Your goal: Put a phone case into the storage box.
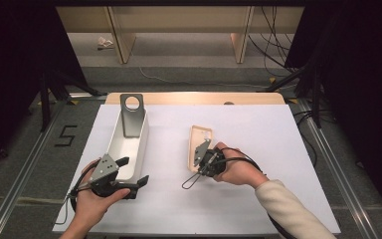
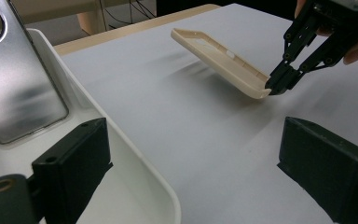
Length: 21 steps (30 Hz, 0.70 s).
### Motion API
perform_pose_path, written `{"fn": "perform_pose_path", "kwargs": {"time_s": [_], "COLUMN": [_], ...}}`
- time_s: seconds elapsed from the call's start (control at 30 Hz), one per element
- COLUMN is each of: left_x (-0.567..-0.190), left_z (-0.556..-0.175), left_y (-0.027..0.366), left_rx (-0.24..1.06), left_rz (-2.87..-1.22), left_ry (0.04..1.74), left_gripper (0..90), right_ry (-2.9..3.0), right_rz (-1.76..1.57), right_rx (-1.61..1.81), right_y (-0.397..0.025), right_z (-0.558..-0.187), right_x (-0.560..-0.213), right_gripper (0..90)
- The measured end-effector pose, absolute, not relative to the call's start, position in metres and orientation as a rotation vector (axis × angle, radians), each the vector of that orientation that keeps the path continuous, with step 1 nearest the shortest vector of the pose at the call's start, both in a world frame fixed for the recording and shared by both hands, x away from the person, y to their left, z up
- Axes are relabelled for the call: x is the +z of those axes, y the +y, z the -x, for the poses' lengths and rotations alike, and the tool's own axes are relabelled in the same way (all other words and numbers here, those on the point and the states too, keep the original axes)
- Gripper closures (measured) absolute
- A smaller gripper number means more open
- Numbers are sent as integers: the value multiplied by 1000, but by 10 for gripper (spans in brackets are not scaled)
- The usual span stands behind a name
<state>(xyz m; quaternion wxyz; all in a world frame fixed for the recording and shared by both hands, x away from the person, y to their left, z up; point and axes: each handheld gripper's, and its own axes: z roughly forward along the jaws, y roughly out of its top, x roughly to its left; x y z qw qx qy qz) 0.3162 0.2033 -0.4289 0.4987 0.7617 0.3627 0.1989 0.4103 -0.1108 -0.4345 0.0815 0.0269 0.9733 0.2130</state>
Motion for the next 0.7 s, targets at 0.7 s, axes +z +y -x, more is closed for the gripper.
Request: {"fn": "perform_pose_path", "kwargs": {"time_s": [0.7], "left_x": [-428], "left_z": [-316], "left_y": [203], "left_rx": [484], "left_rz": [-1841], "left_ry": [879], "left_gripper": [93], "right_ry": [2849], "right_rz": [-112], "right_rx": [1006], "right_y": [-144], "right_z": [-391], "right_x": [-424], "right_gripper": [882]}}
